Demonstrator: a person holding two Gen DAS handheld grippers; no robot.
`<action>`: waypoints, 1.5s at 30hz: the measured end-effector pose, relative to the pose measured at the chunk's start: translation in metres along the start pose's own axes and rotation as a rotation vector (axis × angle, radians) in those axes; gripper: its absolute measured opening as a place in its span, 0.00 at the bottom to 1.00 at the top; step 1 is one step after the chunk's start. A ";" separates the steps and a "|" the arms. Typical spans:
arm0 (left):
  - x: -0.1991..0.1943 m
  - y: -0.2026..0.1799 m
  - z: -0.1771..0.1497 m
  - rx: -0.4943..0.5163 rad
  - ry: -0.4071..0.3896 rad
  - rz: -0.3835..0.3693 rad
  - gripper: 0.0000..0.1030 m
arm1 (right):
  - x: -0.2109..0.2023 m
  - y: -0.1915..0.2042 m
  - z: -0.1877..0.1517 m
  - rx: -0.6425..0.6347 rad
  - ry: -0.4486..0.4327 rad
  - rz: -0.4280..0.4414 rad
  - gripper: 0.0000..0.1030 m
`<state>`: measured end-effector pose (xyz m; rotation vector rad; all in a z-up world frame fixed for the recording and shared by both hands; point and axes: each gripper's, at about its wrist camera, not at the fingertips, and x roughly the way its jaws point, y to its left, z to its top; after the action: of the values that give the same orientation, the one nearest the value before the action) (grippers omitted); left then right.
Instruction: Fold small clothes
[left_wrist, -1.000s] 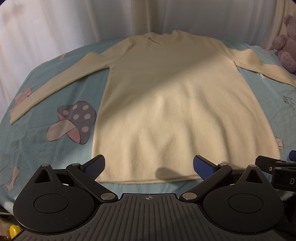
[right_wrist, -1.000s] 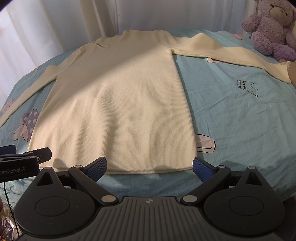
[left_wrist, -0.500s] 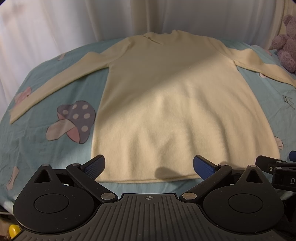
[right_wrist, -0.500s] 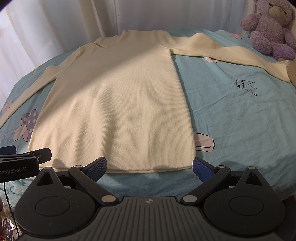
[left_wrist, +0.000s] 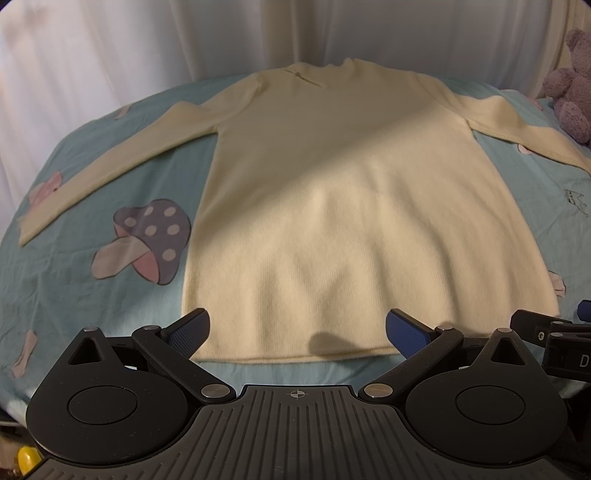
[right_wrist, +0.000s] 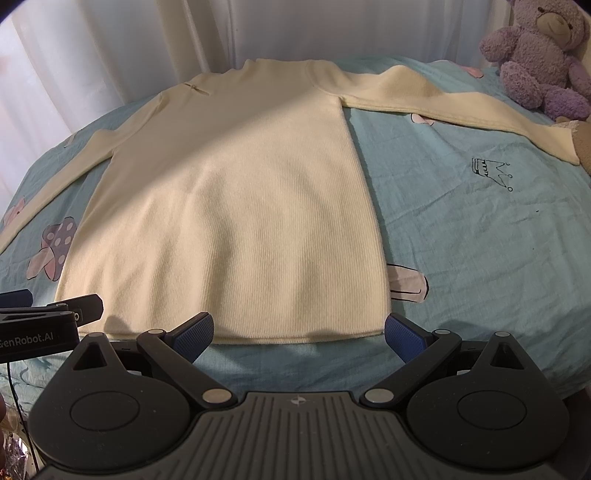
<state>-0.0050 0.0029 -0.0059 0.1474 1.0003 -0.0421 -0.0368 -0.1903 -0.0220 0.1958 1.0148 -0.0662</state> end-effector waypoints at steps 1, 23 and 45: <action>0.000 0.000 0.000 0.000 0.000 -0.001 1.00 | 0.000 0.000 0.000 -0.001 0.000 0.000 0.96; -0.001 -0.002 0.000 0.010 0.005 -0.006 1.00 | -0.002 0.000 0.000 -0.003 0.001 0.000 0.96; 0.000 -0.004 -0.004 0.013 0.014 -0.005 1.00 | -0.005 -0.002 -0.003 0.008 -0.021 0.054 0.96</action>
<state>-0.0090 -0.0008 -0.0085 0.1572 1.0141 -0.0524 -0.0429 -0.1922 -0.0195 0.2291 0.9882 -0.0230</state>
